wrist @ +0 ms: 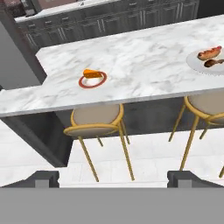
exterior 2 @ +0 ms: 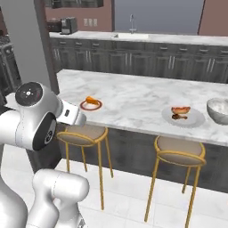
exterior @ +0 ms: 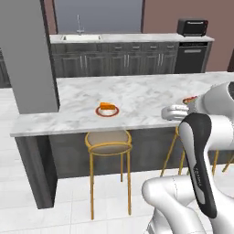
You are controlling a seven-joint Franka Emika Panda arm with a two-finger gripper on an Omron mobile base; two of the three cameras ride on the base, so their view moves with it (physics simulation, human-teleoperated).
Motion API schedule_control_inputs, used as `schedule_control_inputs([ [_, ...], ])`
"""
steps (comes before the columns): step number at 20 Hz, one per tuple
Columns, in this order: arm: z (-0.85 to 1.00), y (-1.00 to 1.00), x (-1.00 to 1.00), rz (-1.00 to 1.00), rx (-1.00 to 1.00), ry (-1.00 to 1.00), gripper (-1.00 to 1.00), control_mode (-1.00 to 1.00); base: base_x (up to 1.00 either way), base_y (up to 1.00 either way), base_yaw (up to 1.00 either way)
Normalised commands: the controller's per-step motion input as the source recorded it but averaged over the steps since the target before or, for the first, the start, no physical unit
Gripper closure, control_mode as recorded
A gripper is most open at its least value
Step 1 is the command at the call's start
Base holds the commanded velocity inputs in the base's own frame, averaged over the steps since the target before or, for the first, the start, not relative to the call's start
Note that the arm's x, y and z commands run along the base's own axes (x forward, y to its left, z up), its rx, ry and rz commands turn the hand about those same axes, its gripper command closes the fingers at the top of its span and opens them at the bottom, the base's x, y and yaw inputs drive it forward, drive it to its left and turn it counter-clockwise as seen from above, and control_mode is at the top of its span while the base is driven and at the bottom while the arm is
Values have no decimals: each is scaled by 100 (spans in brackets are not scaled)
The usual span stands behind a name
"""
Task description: Take the smaller bowl and place it next to the appetizer plate on the dining counter , and place the larger bowl next to the plate with cooked food.
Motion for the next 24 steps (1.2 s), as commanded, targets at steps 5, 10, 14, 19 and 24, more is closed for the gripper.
schedule_control_inputs([
  [5,0,0,0,0,0,0,-100,100,34,100,6],
  [10,0,0,0,0,0,0,-100,100,41,100,9],
  [14,0,0,0,0,0,0,-100,100,47,100,9],
  [19,0,0,0,0,0,0,-100,100,54,100,9],
  [24,0,0,0,0,0,0,-100,100,70,100,10],
])
